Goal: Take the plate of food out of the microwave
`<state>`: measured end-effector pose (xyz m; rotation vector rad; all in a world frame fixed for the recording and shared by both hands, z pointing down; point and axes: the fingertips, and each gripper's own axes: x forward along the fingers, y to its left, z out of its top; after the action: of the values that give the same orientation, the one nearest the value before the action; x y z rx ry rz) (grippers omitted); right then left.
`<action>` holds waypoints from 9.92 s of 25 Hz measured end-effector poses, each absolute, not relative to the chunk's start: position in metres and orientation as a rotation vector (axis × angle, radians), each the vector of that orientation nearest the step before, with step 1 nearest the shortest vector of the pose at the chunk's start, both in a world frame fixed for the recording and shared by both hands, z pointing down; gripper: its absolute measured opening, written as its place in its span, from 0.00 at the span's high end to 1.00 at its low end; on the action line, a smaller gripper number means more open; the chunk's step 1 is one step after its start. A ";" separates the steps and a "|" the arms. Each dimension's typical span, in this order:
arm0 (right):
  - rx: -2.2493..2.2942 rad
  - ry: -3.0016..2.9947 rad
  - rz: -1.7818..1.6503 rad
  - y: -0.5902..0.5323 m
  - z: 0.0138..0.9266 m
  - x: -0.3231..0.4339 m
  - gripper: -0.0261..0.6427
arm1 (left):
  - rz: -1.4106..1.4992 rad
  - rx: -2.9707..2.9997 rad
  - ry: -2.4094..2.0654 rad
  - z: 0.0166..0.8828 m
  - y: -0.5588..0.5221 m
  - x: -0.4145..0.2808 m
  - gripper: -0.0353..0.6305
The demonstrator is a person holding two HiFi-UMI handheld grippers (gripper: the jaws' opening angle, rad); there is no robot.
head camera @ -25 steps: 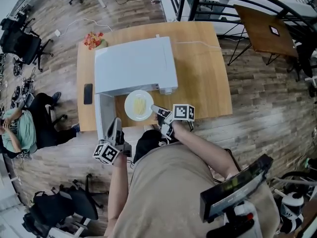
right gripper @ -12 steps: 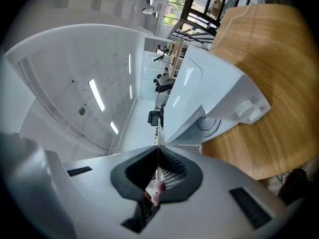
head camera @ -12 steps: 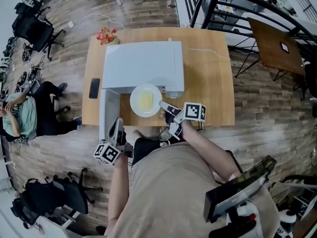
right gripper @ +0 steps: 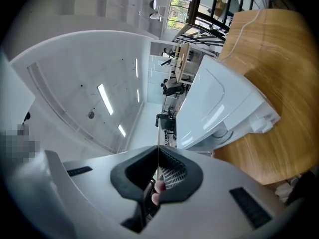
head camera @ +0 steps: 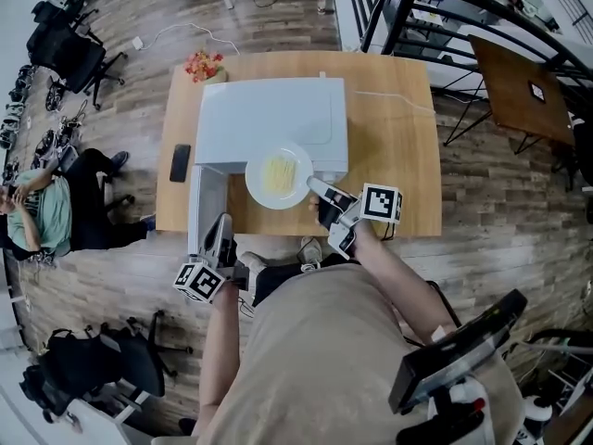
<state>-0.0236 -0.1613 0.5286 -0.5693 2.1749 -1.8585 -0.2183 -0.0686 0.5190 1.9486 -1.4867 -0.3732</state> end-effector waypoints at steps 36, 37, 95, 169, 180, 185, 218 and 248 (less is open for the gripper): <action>-0.635 2.269 -1.654 -0.161 0.493 0.016 0.94 | -0.319 1.974 -1.397 0.536 -0.092 -0.214 0.94; -0.640 2.265 -1.656 -0.159 0.495 0.016 0.94 | -0.322 1.975 -1.392 0.537 -0.090 -0.214 0.94; -0.902 2.359 -2.085 -0.119 0.710 -0.020 0.94 | -0.027 1.823 -1.325 0.662 -0.052 -0.210 0.94; -1.018 3.112 -0.944 -0.116 0.670 -0.082 0.54 | -0.088 1.856 -1.214 0.654 -0.051 -0.189 0.94; -1.186 2.949 -0.443 -0.125 0.516 -0.016 0.54 | -0.220 2.024 -1.174 0.573 -0.077 -0.164 0.94; -1.297 2.955 -0.121 -0.123 0.469 0.004 0.55 | -0.238 2.141 -1.216 0.532 -0.090 -0.164 0.94; -1.889 2.857 -0.466 0.026 0.525 -0.021 0.61 | -0.111 2.256 -1.007 0.558 0.023 -0.220 0.94; -1.833 2.630 -1.053 0.040 0.584 -0.054 0.67 | -0.012 2.255 -0.878 0.577 0.055 -0.225 0.94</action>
<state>-0.0536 0.0403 0.5839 -1.8331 2.6301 -1.0530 -0.2247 0.0553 0.5770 2.2546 -0.8775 -0.0116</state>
